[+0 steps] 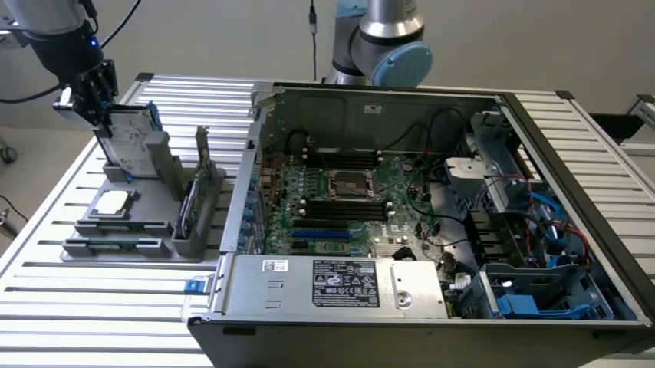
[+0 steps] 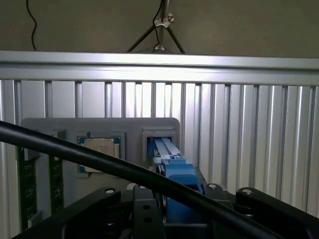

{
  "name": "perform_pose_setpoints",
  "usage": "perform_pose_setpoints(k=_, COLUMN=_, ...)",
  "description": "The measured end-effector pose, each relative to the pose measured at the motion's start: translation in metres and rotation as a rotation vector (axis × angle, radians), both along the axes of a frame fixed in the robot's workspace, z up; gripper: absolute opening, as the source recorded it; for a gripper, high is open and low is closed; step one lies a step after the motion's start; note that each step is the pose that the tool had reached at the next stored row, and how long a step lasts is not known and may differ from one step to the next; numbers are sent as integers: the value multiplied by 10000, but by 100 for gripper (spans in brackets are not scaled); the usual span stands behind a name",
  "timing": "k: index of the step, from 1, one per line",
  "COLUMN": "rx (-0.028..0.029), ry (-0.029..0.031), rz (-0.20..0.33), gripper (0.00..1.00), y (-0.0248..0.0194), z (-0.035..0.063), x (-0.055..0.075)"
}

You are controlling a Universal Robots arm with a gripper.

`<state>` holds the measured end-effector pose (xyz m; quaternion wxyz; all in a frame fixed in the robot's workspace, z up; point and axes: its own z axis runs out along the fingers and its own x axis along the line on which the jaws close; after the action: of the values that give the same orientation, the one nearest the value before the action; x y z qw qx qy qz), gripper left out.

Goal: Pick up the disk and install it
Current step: 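Pick up the disk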

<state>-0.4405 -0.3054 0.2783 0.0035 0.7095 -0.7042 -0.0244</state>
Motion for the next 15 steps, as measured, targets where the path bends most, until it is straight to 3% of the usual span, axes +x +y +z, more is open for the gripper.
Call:
perform_pose_setpoints(k=5, rx=2, ry=0, rz=-8, gripper=36, y=-16, z=0, x=0)
perform_pose_setpoints(k=15, rx=5, ry=0, rz=-90, gripper=33, y=-95, z=0, x=-8)
